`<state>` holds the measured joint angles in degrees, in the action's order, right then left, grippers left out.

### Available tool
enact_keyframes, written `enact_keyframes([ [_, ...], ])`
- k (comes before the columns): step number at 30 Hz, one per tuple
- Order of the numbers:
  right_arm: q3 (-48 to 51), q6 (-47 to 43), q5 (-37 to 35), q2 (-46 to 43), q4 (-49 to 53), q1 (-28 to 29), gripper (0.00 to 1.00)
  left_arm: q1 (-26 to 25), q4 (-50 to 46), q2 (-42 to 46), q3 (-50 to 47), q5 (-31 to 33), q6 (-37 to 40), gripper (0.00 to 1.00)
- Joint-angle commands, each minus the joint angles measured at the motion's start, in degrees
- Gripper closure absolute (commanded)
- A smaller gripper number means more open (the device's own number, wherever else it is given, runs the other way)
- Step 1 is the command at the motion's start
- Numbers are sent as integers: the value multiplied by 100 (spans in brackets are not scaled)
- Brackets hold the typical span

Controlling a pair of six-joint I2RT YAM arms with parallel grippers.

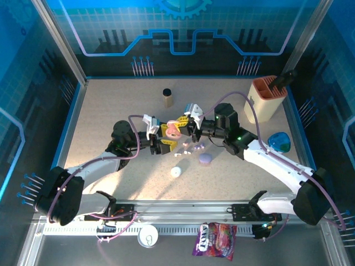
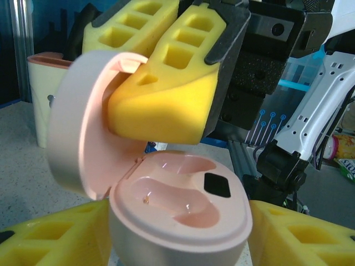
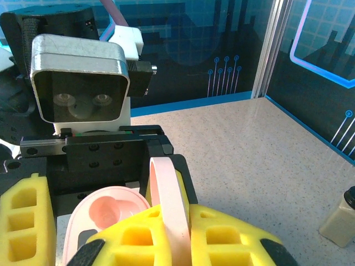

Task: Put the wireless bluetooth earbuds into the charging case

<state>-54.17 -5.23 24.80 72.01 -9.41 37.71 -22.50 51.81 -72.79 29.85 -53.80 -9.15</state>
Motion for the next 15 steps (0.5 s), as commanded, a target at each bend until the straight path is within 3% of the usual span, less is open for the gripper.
enact_keyframes([
  [1,-72,-119,-6,79,51,87,100,-8,171,-61,171,-25,-35,39],
  [6,-108,-139,19,123,88,87,100,-6,184,-101,199,-21,-47,39],
  [15,-142,-54,-10,147,84,88,100,-9,197,-150,207,-87,-35,55],
])
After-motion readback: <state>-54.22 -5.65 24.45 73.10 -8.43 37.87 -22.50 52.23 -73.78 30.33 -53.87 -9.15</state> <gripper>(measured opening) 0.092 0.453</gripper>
